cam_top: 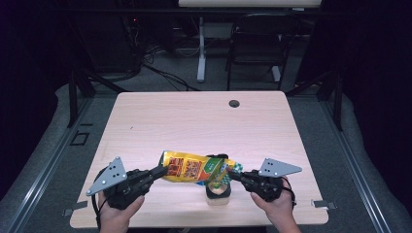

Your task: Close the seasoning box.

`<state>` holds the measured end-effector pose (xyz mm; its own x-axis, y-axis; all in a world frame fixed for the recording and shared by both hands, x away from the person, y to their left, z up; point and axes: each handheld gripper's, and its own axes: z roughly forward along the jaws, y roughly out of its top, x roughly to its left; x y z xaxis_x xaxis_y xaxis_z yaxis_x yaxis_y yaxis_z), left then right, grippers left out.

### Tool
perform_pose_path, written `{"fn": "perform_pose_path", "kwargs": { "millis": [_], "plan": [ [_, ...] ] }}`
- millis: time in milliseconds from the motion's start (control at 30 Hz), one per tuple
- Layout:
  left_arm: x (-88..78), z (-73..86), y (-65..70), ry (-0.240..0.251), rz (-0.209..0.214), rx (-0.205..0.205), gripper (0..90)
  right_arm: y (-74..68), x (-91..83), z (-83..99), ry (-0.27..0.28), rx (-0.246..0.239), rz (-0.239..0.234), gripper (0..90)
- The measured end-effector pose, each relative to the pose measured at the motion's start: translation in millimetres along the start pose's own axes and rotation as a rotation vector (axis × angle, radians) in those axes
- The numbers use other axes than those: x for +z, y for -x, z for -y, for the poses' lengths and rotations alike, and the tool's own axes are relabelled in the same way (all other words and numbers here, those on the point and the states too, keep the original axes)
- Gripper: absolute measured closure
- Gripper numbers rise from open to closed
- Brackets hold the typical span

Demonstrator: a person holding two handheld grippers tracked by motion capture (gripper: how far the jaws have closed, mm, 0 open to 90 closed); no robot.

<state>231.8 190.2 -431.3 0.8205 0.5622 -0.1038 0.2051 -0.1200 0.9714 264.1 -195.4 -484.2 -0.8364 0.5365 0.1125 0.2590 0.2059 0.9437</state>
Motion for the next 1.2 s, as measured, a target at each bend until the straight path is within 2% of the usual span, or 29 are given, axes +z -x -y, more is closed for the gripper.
{"fn": "perform_pose_path", "kwargs": {
  "millis": [100,267,367,433,533,733,1200],
  "plan": [
    [0.0,0.4,0.2,0.005,0.012,-0.006,90.0,0.2,-1.6,-1.2,0.005,-0.006,-0.002,90.0],
    [3.3,2.5,2.2,-0.001,0.017,-0.002,90.0,4.7,1.4,5.7,0.011,0.037,-0.022,90.0],
    [4.6,2.3,3.3,-0.007,0.019,0.009,89.9,5.6,4.4,8.4,-0.017,0.043,-0.028,89.7],
    [5.6,1.5,3.7,-0.008,0.025,0.011,89.8,4.3,6.8,10.2,-0.031,0.027,-0.006,90.0],
    [6.5,0.2,4.5,-0.009,0.028,0.014,89.7,5.1,6.6,9.5,-0.045,0.019,0.000,90.0],
    [10.2,-4.8,7.7,-0.017,0.029,0.029,89.6,4.9,7.2,10.6,-0.047,0.028,0.022,90.0],
    [10.6,-3.7,5.8,-0.010,0.028,0.016,89.5,5.3,6.5,11.2,-0.046,0.029,0.019,90.0]
  ]
}}
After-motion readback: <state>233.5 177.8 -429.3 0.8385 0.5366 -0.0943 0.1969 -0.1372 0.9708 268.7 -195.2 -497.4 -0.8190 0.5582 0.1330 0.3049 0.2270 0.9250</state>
